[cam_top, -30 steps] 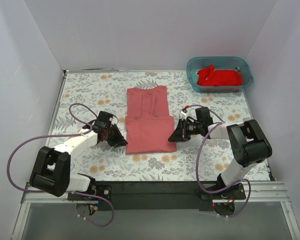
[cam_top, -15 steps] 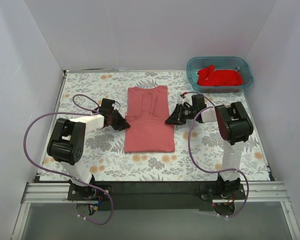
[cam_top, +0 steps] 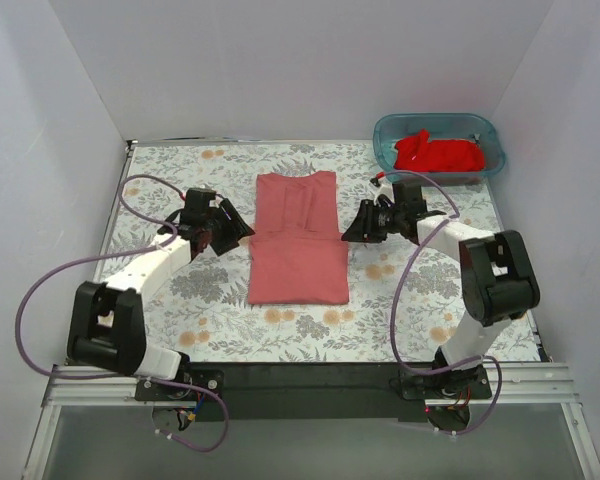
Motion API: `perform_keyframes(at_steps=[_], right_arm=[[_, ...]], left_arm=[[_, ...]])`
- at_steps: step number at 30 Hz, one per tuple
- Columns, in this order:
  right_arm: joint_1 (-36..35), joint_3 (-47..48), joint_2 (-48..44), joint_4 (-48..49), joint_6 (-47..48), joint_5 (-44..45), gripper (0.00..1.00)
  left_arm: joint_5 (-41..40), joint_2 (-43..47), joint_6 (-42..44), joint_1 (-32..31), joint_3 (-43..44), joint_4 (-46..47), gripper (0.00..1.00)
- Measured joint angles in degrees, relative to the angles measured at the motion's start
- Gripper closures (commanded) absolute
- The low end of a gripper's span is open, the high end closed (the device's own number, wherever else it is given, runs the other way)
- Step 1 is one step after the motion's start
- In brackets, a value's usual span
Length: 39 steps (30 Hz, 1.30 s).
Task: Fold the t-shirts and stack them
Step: Fold the tshirt
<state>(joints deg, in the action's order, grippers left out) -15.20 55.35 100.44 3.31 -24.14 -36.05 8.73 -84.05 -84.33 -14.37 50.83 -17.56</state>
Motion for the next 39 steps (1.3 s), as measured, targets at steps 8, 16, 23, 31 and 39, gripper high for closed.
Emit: perform_keyframes(at_steps=[8, 16, 23, 31, 39], right_arm=[[-11.7, -1.4, -15.0, -20.3, 4.3, 18.4, 0.46], [-20.5, -5.0, -15.0, -30.5, 1.1, 26.8, 0.41], [-23.8, -4.9, -11.2, -31.6, -1.1, 30.4, 0.44], [-25.0, -3.0, -9.1, -32.0, -2.3, 32.0, 0.48], [-25.8, -1.9, -9.1, -32.3, -2.9, 34.1, 0.5]], left_arm=[[-10.2, 15.8, 6.1, -6.9, -1.3, -10.8, 0.29], [-14.9, 19.3, 5.9, -14.5, -8.1, -19.1, 0.24], [-15.9, 17.3, 4.9, -16.1, -8.2, -20.0, 0.24], [-15.8, 15.6, 4.4, -16.3, -8.2, -19.8, 0.28], [-15.7, 14.6, 4.0, -16.4, -8.2, -19.7, 0.28]])
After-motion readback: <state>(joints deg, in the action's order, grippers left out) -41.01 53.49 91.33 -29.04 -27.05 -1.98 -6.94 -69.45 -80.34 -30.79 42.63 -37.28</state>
